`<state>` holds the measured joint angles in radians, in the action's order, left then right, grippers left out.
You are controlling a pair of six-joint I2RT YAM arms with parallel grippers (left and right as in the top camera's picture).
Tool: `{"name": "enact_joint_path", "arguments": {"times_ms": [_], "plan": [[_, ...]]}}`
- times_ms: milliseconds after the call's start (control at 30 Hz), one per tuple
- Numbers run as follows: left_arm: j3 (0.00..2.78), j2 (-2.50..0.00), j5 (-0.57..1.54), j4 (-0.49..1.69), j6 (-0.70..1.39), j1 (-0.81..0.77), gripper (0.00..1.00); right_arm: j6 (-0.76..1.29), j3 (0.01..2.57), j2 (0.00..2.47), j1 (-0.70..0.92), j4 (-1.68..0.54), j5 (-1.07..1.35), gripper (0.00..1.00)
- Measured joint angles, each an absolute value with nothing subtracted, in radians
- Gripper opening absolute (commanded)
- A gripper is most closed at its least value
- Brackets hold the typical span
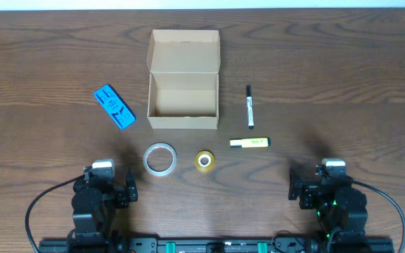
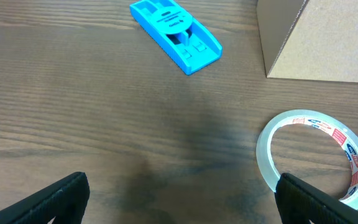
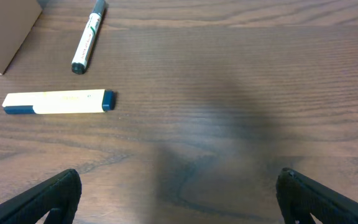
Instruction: Pack container
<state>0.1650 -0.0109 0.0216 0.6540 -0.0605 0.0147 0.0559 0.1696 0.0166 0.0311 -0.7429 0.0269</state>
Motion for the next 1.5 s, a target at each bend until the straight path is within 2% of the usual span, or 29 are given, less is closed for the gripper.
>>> {"name": "enact_joint_path", "arguments": {"times_ms": [1333,1500], "plan": [[0.165,-0.011,0.022,0.654,-0.060,0.015,0.95,0.056,0.169,0.017,0.031,-0.721,0.027,0.99],[0.165,-0.011,0.022,0.654,-0.060,0.015,0.95,0.056,0.233,0.124,0.031,-0.700,0.038,0.99]]}}
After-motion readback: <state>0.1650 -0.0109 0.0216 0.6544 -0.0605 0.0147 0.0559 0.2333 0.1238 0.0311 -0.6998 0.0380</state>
